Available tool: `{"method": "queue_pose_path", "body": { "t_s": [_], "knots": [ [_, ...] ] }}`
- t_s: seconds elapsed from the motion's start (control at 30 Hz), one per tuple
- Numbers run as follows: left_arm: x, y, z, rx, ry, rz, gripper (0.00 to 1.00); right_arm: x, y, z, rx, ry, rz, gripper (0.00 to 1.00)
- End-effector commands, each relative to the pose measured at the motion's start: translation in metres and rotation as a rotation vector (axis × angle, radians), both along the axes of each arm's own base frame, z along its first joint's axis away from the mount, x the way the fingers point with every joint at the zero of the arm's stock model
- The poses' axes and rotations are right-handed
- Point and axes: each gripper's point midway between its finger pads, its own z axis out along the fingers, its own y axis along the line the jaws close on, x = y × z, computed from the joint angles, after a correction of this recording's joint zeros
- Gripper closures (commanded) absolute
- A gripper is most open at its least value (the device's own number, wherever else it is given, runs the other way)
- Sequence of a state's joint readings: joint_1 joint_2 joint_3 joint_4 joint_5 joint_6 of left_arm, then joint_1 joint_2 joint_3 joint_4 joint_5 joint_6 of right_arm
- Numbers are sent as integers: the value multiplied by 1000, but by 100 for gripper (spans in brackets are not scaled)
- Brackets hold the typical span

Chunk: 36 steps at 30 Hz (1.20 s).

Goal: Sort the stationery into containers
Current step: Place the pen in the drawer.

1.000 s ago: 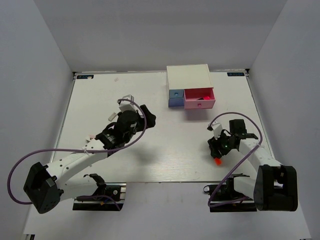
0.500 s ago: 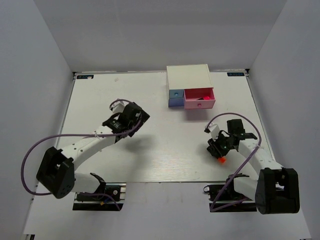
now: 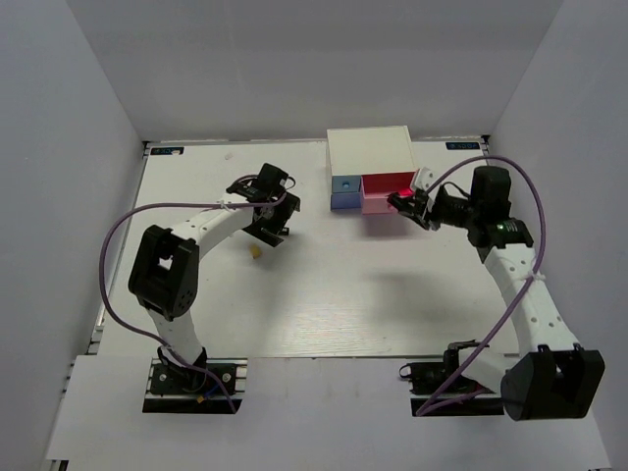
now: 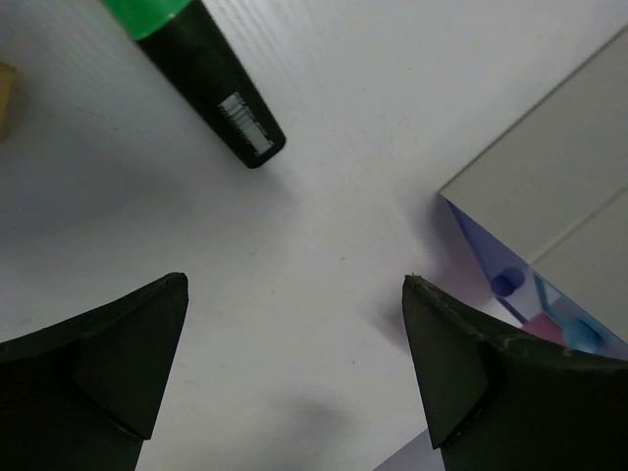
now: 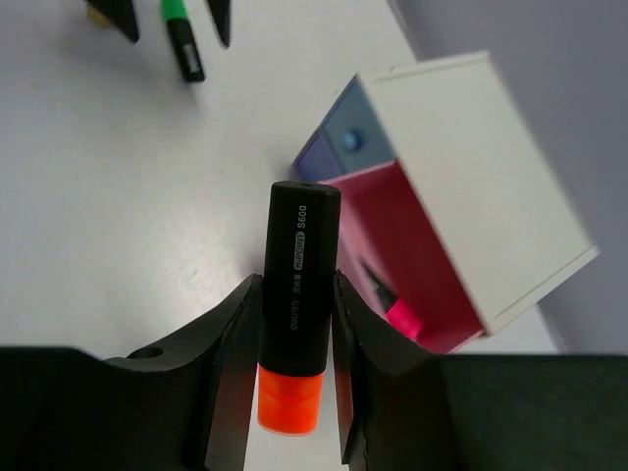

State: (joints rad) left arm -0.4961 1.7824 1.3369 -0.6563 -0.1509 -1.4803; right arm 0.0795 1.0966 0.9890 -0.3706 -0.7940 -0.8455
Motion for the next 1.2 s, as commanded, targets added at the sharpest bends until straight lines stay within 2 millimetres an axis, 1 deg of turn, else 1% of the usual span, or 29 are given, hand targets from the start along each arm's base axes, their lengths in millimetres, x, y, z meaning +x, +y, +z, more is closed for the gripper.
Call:
{"method": "queue_pose_path", "body": {
  "t_s": [0.0,0.07,0.1,0.13,0.17,0.2,0.23,0.27,0.33,0.37,0.43,0.47,0.53,0.57,0.6,0.63,0.67,0.7,0.73,0.77,0.8,0.87,0.9,0.97,1.0,1.03,1.07,1.13,1.17],
  "knots": [
    [-1,3,15,-53,22,30,0,30,19,44,69,-177,102,98],
    [-2,1,16,-60,26,25,0,42,22,64,72,-268,125,99],
    [1,6,11,-55,35,38,0,54,24,58,72,-260,129,99],
    [4,5,16,-61,25,38,0,61,25,64,71,-307,140,99],
    [5,7,12,-65,37,43,0,66,26,62,57,-320,144,99],
    [7,6,15,-69,29,43,0,78,27,70,57,-354,149,99],
    [7,5,16,-76,32,39,0,86,27,65,47,-351,149,99],
    [9,9,16,-76,32,49,0,94,28,68,38,-369,159,99],
    [9,9,12,-72,40,50,0,98,29,64,24,-378,175,98],
    [7,10,11,-68,48,50,0,104,30,58,20,-378,191,96],
    [6,13,7,-71,61,55,0,102,31,44,3,-347,220,96],
    [4,14,6,-70,73,64,0,106,32,31,0,-330,226,95],
    [0,14,4,-71,90,60,0,107,32,26,4,-334,240,94],
    [0,14,0,-66,99,61,0,110,34,18,7,-322,248,92],
    [1,18,2,-63,106,70,0,112,35,16,8,-311,247,89],
    [0,18,-1,-59,114,71,0,113,34,17,13,-309,248,87],
    [1,18,2,-59,114,71,0,114,35,10,19,-280,250,86],
    [1,18,2,-59,114,71,0,115,35,8,22,-269,252,81],
    [1,18,-2,-55,122,71,0,114,36,5,21,-257,251,73],
    [1,18,-2,-55,122,71,0,114,36,4,23,-249,252,73],
    [-1,19,-3,-51,131,72,0,114,35,3,20,-248,250,64],
    [-1,19,-7,-47,139,72,0,113,33,0,15,-244,239,56],
    [-4,20,-8,-42,148,73,0,113,33,-2,14,-238,236,50],
    [-1,19,-10,-41,151,73,0,111,32,-3,11,-237,229,49],
    [-2,19,-14,-36,161,73,0,111,30,-1,16,-234,224,49],
    [-1,19,-11,-37,160,73,0,109,30,5,22,-239,218,47],
    [0,21,-13,-22,164,79,0,105,32,0,29,-223,221,46],
    [2,20,-11,-20,168,79,0,104,30,17,49,-261,201,46],
    [4,23,-12,-14,182,89,0,101,30,12,83,-208,179,46]
  ]
}}
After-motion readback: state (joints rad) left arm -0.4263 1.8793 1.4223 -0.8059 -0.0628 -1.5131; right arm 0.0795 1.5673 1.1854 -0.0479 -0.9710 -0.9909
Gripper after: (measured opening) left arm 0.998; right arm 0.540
